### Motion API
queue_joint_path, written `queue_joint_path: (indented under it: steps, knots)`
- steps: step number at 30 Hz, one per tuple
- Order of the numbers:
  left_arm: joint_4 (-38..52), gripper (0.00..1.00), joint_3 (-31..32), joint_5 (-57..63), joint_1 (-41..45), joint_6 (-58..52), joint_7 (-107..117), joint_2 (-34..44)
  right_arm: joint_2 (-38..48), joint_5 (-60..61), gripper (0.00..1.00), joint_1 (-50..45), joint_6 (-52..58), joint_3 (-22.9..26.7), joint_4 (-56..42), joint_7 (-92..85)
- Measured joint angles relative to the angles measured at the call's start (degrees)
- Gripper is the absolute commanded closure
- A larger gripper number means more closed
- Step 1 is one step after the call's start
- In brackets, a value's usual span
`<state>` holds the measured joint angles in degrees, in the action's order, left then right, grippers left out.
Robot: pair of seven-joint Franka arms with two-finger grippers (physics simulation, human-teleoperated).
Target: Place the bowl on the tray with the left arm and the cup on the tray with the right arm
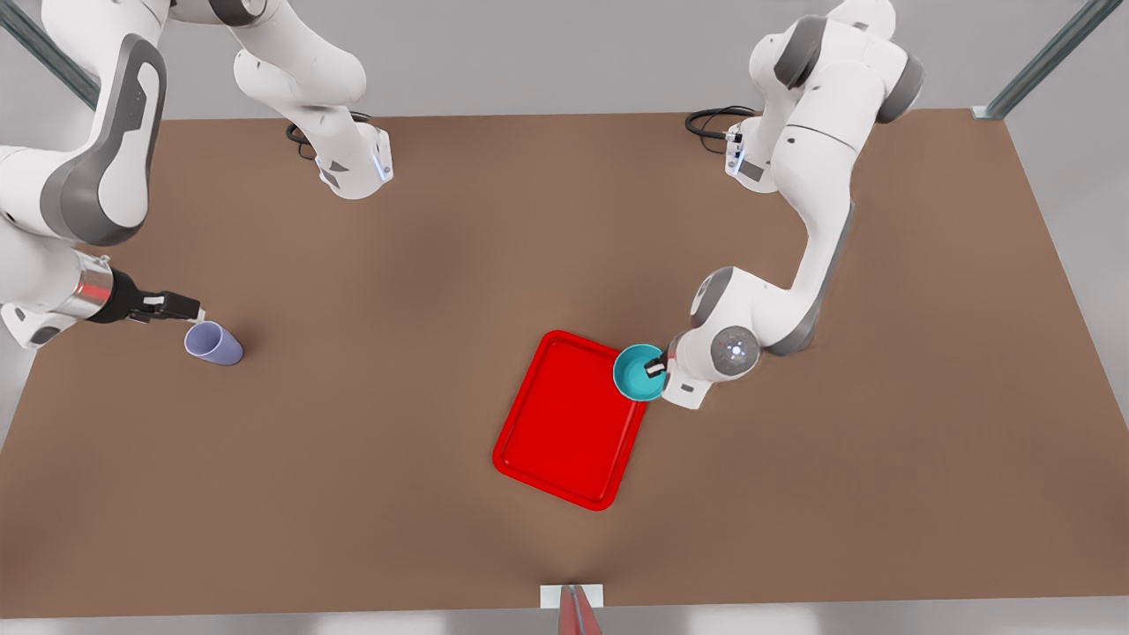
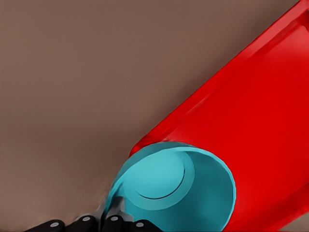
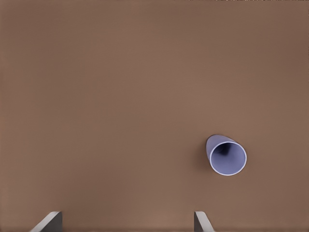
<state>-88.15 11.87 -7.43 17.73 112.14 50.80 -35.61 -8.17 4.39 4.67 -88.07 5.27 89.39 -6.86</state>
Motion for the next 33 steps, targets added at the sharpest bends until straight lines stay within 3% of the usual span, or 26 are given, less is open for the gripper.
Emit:
queue_joint_path:
  steps: [8, 9, 11, 12, 18, 20, 28, 32, 33]
  knots:
    - [3.53, 0.79, -0.01, -2.45, 3.9, 4.1, 2.55, -7.45, 0.04, 0.0, 0.0, -0.09, 0.0, 0.0, 0.03, 0.0]
    - [3.53, 0.7, -0.01, -2.54, 4.15, 4.49, 2.56, -7.62, -0.01, 0.0, 0.0, -0.14, 0.0, 0.0, 0.04, 0.0]
    - [3.52, 0.36, -0.01, -3.12, 4.19, 5.25, 2.48, -7.73, -0.01, 0.0, 0.0, -0.04, 0.0, 0.0, 0.08, 0.0]
    - [3.52, 0.0, -0.01, -3.61, 4.25, 5.28, 2.33, -7.73, -0.01, 0.0, 0.0, -0.07, 0.0, 0.0, 0.04, 0.0]
    - [5.61, 0.0, -0.97, -3.18, 2.15, 4.55, -1.24, -6.67, -0.36, 0.09, 0.0, -0.15, 0.0, 0.0, -0.18, 0.0]
    - [7.19, 0.0, -1.45, 0.49, 1.69, 2.2, -1.4, -3.18, -0.36, 0.09, 0.0, -0.08, 0.0, 0.0, -0.18, 0.0]
    - [10.46, 0.0, -12.06, 8.83, -2.99, -31.78, -45.14, 14.81, -0.36, 0.09, 0.0, -0.1, 0.0, 0.0, -0.18, 0.0]
    - [9.97, 0.0, -12.72, 9.31, -6.95, -39.96, -46.88, 20.99, -0.36, 0.09, 0.0, -0.08, 0.0, 0.0, -0.26, 0.0]
    - [5.26, 0.0, -12.75, 9.16, -8.33, -37.79, -47.0, 25.31, -0.44, -0.07, 0.0, -0.17, -0.32, -0.08, -0.34, 0.48]
